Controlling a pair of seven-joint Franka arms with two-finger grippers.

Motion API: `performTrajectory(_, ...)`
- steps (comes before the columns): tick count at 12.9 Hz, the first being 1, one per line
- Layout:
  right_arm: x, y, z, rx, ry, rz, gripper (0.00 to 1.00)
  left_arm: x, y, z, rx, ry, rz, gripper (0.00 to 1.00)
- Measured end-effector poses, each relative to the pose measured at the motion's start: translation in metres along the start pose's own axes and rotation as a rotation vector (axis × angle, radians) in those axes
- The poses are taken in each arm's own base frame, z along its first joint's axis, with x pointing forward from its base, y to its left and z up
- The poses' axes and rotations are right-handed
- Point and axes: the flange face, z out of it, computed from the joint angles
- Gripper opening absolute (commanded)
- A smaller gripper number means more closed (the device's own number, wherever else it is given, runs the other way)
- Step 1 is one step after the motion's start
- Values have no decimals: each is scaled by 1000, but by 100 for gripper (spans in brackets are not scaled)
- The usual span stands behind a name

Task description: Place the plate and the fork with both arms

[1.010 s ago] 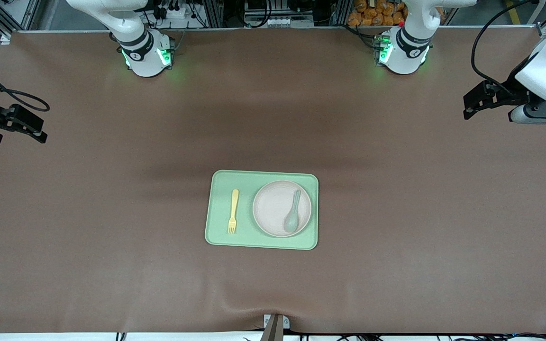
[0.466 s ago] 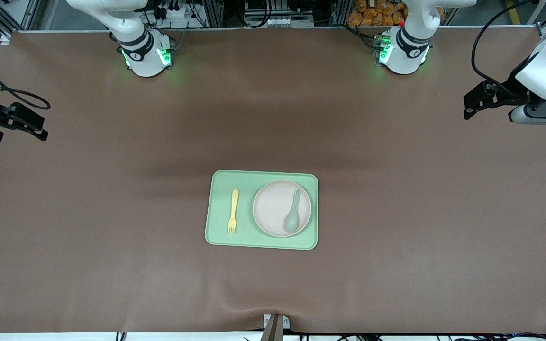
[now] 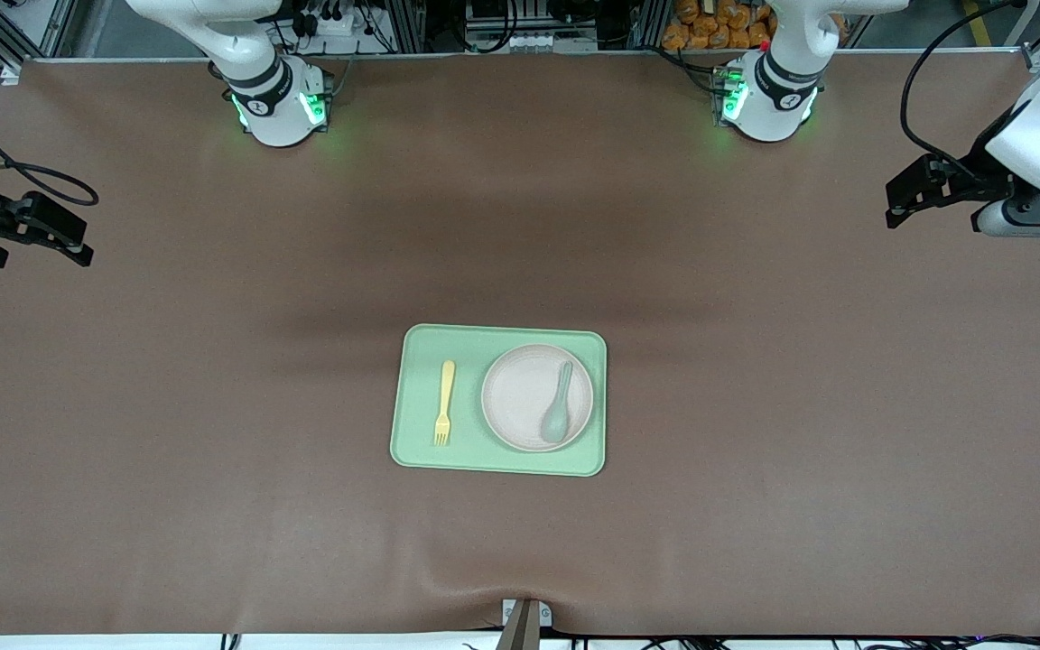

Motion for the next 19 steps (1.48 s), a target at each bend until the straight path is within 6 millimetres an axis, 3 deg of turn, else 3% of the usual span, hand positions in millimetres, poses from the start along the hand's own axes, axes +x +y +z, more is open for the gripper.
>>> performTrajectory(6, 1, 0, 0, 0, 6, 1, 100, 2, -36, 0, 0, 3, -60, 100)
performTrajectory(19, 1, 0, 0, 0, 5, 1, 100, 2, -30, 0, -4, 3, -51, 100)
